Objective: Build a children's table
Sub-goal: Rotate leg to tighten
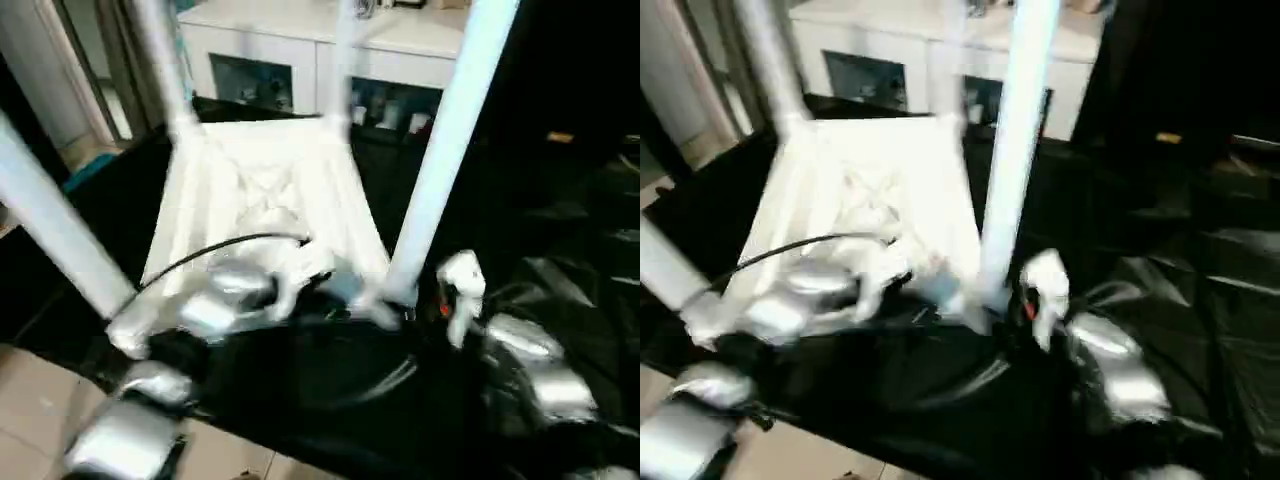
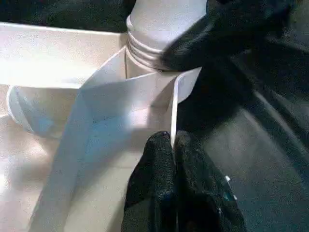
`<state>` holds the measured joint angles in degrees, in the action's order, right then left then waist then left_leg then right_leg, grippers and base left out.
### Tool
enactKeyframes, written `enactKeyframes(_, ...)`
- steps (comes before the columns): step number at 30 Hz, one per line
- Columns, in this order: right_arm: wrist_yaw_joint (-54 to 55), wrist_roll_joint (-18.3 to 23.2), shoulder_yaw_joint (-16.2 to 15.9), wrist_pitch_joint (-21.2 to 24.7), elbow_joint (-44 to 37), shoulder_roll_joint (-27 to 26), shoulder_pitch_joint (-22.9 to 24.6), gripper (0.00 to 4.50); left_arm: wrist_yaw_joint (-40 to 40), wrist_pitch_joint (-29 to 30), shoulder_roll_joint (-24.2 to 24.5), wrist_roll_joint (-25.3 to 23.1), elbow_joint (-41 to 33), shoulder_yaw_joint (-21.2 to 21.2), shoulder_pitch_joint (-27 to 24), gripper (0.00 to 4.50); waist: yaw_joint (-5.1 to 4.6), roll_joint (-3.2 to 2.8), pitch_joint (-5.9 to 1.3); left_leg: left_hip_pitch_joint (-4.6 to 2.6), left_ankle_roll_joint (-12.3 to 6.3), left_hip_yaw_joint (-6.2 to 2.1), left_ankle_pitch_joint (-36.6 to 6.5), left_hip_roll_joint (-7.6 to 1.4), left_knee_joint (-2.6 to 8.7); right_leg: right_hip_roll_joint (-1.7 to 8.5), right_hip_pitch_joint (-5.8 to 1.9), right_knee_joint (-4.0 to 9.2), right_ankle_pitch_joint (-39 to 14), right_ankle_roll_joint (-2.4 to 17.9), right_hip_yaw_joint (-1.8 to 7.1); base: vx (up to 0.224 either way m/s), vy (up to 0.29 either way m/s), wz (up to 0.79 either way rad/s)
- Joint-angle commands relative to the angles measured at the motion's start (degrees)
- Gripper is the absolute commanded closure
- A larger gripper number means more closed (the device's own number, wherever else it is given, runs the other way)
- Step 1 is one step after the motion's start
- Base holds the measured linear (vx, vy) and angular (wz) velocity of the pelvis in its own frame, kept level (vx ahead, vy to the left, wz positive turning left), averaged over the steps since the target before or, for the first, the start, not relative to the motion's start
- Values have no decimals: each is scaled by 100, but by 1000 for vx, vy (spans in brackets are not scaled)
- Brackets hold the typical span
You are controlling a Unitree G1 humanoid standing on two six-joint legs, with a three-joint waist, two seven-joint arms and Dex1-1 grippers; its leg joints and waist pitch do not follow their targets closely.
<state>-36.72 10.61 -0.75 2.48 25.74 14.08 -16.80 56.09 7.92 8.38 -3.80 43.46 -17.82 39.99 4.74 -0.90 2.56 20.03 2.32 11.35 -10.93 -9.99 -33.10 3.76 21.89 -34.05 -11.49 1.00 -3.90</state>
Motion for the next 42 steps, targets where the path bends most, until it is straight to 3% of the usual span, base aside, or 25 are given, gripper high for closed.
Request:
enactKeyframes(1,1073,-333,85,187,345,-250,-88,180,-1074,271,-420,-113,480,62,124,450,-19,89,-242,-64,-36,-217,-1506,-357,422,565,-158,572,-2499,853,299,0,0,0)
enactKeyframes(3,1319,-378,101,251,379,-368,-143,180,-1376,298,-554,-136,589,101,202,450,-7,112,-249,-58,-82,-217,-1478,-338,416,571,-170,588,-2446,836,303,0,0,0)
enactKeyframes(4,1458,-355,142,330,404,-477,-193,180,-1570,282,-651,-146,666,127,258,450,-5,68,-261,-49,-139,-204,-1414,-339,414,553,-166,580,-2196,845,315,0,0,0)
enactKeyframes(7,1337,-312,39,259,304,-676,-231,180,-1728,178,-816,-198,749,101,306,450,20,87,-292,-11,-285,-196,-1172,-337,392,564,-205,515,-1609,975,318,0,0,0)
enactKeyframes(9,1188,-274,-66,135,193,-782,-215,125,-1674,-10,-905,-257,860,73,328,450,26,60,-295,-7,-377,-183,-1071,-331,376,562,-211,502,-1365,1042,313,0,0,0)
enactKeyframes(11,1135,-248,-76,120,164,-793,-205,109,-1619,-62,-912,-264,874,64,325,450,22,82,-288,0,-409,-182,-1090,-324,376,560,-218,510,-1423,1025,307,0,0,0)
enactKeyframes(14,916,-189,-108,76,66,-653,-169,101,-1412,-127,-808,-227,865,6,308,450,29,74,-279,-8,-398,-194,-1222,-329,391,570,-206,555,-1967,894,295,0,0,0)
enactKeyframes(18,-41,-38,-247,58,-169,-195,-64,101,-843,-210,-558,-190,704,-74,211,450,40,78,-290,9,-454,-195,-1174,-346,390,564,-226,524,-1698,933,303,0,0,0)
enactKeyframes(19,-653,87,-319,72,-336,111,19,101,-291,-368,-376,-125,536,-151,100,450,59,94,-294,20,-532,-199,-1105,-342,381,569,-253,507,-1529,977,297,0,0,0)
enactKeyframes(22,-1120,166,-369,101,-494,396,102,101,274,-495,-214,-30,377,-187,-12,450,57,86,-294,32,-621,-185,-1037,-353,370,583,-235,495,-1450,1039,305,0,0,0)
enactKeyframes(27,-2079,457,-425,355,-851,916,276,101,1417,-405,243,204,-59,-330,-244,450,71,86,-298,21,-640,-177,-943,-392,372,556,-234,449,-1243,1164,291,0,0,0)
enactKeyframes(31,-2484,494,-506,397,-913,1130,343,101,1915,-233,461,321,-242,-349,-365,450,140,77,-305,4,-634,-156,-886,-411,360,569,-211,414,-1050,1291,290,0,0,0)
enactKeyframes(34,-2555,486,-526,390,-914,1154,351,101,2033,-216,511,343,-316,-337,-411,450,177,84,-302,-4,-575,-150,-918,-412,364,576,-203,411,-1103,1290,293,0,0,0)
enactKeyframes(35,-2563,471,-537,376,-893,1142,339,128,2055,-200,523,340,-348,-330,-425,450,179,82,-298,-5,-547,-153,-940,-411,370,582,-203,421,-1170,1268,292,0,0,0)
enactKeyframes(38,-2613,478,-594,425,-920,1107,332,128,2099,-107,547,367,-491,-333,-472,450,171,98,-298,12,-513,-158,-940,-397,370,592,-219,426,-1288,1201,293,0,0,0)
enactKeyframes(39,-2619,479,-598,431,-927,1105,335,153,2104,-98,549,370,-505,-335,-475,450,173,97,-298,14,-510,-161,-922,-398,372,592,-222,426,-1295,1190,293,0,0,0)
enactKeyframes(42,-2652,491,-621,437,-930,1108,340,168,2109,-58,535,359,-546,-321,-476,450,173,95,-307,10,-534,-158,-839,-394,363,582,-217,419,-1203,1180,293,0,0,0)
